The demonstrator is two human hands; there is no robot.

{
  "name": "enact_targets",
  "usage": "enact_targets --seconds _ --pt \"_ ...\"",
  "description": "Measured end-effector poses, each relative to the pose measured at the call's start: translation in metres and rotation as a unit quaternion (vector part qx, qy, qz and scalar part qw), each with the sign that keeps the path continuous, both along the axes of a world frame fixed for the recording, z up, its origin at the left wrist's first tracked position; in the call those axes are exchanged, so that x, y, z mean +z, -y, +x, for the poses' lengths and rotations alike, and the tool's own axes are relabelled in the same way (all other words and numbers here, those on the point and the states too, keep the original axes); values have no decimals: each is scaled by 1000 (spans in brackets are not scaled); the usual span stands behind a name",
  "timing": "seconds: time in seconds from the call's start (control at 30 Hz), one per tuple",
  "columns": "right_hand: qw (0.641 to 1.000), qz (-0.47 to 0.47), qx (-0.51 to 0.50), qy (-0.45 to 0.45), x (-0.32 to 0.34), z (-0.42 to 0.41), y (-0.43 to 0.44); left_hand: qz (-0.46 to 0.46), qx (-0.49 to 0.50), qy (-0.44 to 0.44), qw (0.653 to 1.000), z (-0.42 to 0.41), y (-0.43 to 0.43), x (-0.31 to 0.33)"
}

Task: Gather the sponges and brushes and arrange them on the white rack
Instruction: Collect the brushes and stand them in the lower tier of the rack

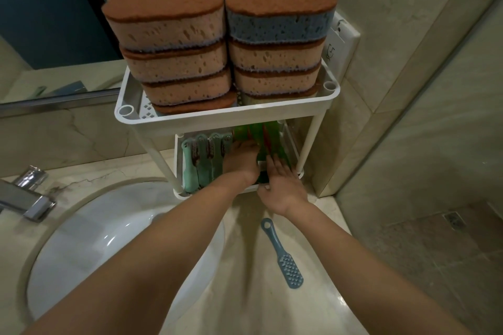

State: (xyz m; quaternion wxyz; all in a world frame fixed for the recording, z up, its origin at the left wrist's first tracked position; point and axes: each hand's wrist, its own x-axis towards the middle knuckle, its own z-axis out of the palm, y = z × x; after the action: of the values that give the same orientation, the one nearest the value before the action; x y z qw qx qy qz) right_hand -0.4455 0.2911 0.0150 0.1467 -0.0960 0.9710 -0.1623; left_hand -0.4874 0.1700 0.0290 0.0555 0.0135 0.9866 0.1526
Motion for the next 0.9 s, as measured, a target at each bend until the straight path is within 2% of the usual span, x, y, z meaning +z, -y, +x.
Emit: enact_targets --seconds 0.07,0.17,0.3,0.4,0.6,0.73,0.9 --pt "1000 15 20 17 0 -2 -1 -3 -14 17 1000 2 0 2" --pt "1000 -13 5 17 5 -4 0 35 -22 35 999 9 1 8" --pt "998 -65 6 -27 13 5 1 143 -21 5 989 30 6 14" --pt "988 -129 -8 -80 18 20 3 223 25 -37 974 53 11 12" --pt "965 -200 -23 -169 20 51 13 370 129 -74 917 99 27 -2" --pt "969 -210 -24 -128 17 67 33 406 197 -85 888 129 44 -7" --pt "969 -224 21 -101 11 87 71 437 288 -112 845 167 75 -8"
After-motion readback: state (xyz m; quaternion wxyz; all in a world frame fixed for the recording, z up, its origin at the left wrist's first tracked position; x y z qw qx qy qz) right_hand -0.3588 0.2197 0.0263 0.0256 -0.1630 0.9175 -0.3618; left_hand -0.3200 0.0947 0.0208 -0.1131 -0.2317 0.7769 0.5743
